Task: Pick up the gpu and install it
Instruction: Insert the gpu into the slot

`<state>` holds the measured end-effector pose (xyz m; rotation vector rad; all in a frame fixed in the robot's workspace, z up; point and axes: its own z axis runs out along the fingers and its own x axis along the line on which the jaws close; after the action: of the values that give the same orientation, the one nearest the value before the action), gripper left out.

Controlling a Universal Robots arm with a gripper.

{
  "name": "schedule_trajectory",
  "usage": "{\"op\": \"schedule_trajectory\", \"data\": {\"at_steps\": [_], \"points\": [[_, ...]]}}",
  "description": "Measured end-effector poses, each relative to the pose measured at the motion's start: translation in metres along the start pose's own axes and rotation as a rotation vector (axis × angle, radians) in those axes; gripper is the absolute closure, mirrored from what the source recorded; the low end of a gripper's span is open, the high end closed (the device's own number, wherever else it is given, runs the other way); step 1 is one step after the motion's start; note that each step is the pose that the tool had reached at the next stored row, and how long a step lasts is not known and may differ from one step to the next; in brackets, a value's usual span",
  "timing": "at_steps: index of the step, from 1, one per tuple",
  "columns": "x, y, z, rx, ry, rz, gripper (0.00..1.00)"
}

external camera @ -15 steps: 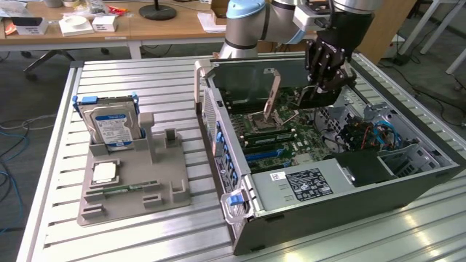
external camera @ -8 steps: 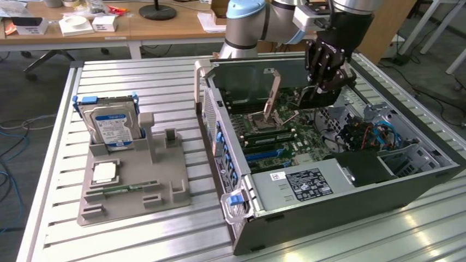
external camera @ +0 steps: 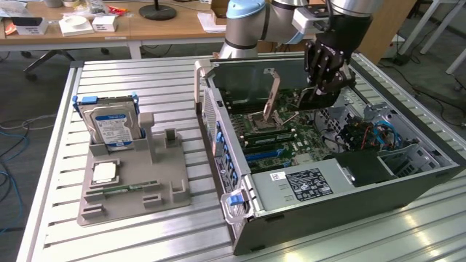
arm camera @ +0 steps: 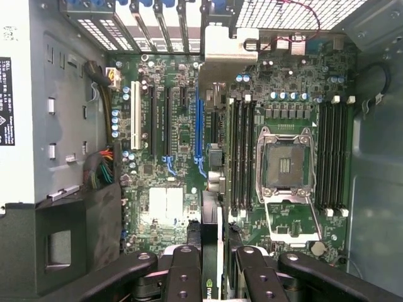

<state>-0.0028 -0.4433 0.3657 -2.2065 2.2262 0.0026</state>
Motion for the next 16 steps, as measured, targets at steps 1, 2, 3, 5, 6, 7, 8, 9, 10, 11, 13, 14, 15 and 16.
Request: {"op": "schedule_trajectory", "data": {"at_steps": [1, 2, 3, 5, 6, 7, 8, 9, 10, 11, 13, 14, 15, 16], "points": [[0.0, 0.0, 0.0003, 0.0, 0.0, 0.0, 0.74], [-0.0001, 0.0, 0.0004, 0.0, 0.0, 0.0, 0.74], [-0.0001, 0.0, 0.0007, 0.0, 0.0, 0.0, 0.74], [-0.0002, 0.0, 0.0015, 0.0001, -0.0003, 0.0, 0.74], [-0.0002, 0.0, 0.0021, 0.0001, -0.0004, 0.0, 0.74], [-0.0002, 0.0, 0.003, 0.0001, -0.0004, 0.0, 0.74], [-0.0003, 0.0, 0.0039, 0.0001, -0.0003, 0.0, 0.74], [-0.0003, 0.0, 0.0048, 0.0, -0.0003, 0.0, 0.74], [-0.0003, 0.0, 0.0053, 0.0, -0.0002, 0.0, 0.74], [-0.0003, 0.0, 0.0053, 0.0, 0.0, 0.0, 0.74], [-0.0003, 0.0, 0.0053, -0.0001, 0.0, 0.0, 0.74], [-0.0003, 0.0001, 0.0054, 0.0, -0.0002, 0.0, 0.74], [-0.0003, 0.0001, 0.0054, 0.0, -0.0003, 0.0, 0.74], [-0.0003, 0.0001, 0.0055, 0.0, -0.0003, 0.0, 0.74]]}}
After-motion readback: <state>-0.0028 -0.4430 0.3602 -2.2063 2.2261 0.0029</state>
